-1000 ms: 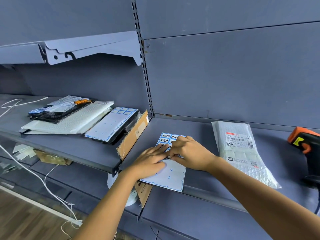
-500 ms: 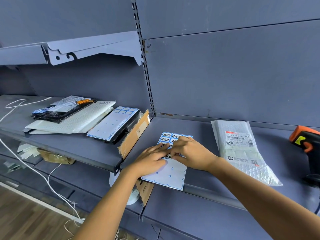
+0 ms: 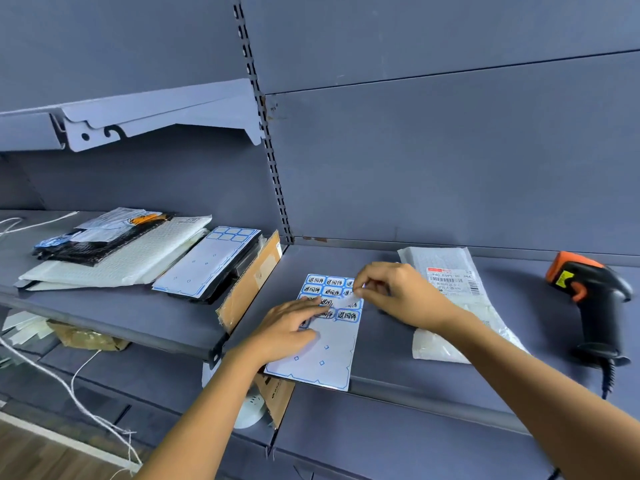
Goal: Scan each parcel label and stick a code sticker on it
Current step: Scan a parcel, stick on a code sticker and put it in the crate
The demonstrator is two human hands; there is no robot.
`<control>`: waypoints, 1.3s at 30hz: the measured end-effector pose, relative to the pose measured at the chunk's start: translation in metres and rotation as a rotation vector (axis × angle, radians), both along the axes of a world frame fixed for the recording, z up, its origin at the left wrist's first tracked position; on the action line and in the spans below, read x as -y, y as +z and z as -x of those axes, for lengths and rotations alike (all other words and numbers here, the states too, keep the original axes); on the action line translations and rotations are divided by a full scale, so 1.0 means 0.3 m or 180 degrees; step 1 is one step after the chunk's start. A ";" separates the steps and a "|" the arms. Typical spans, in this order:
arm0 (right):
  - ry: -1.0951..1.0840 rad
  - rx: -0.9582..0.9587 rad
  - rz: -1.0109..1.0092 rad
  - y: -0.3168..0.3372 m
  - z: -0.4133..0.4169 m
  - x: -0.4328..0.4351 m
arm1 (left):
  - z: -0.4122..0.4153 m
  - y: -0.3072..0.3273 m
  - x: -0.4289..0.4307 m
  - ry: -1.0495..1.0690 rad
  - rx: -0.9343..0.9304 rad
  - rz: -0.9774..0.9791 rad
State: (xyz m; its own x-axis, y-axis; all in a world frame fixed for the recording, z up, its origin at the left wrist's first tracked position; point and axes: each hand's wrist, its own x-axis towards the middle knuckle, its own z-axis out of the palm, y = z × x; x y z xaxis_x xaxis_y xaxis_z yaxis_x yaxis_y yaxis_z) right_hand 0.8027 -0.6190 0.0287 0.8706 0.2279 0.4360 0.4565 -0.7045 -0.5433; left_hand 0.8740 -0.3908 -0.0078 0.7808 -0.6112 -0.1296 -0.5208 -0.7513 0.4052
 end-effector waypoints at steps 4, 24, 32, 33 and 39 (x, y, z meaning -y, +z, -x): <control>-0.0691 -0.0166 -0.0877 0.053 0.073 0.158 | -0.043 0.051 0.044 0.0068 0.0105 -0.0036; -0.2446 -0.0564 -0.0302 -0.012 0.125 0.471 | 0.049 0.101 0.648 -0.0453 0.0826 0.0822; -0.2437 -0.0720 0.0025 -0.053 0.068 0.489 | 0.026 0.084 0.693 -0.0720 0.1173 0.0486; -0.2436 -0.0748 0.0034 -0.057 0.068 0.494 | 0.027 0.078 0.699 -0.0733 0.1180 0.0394; -0.2384 -0.0777 0.0052 -0.059 0.069 0.501 | 0.029 0.058 0.720 -0.0748 0.1246 0.0105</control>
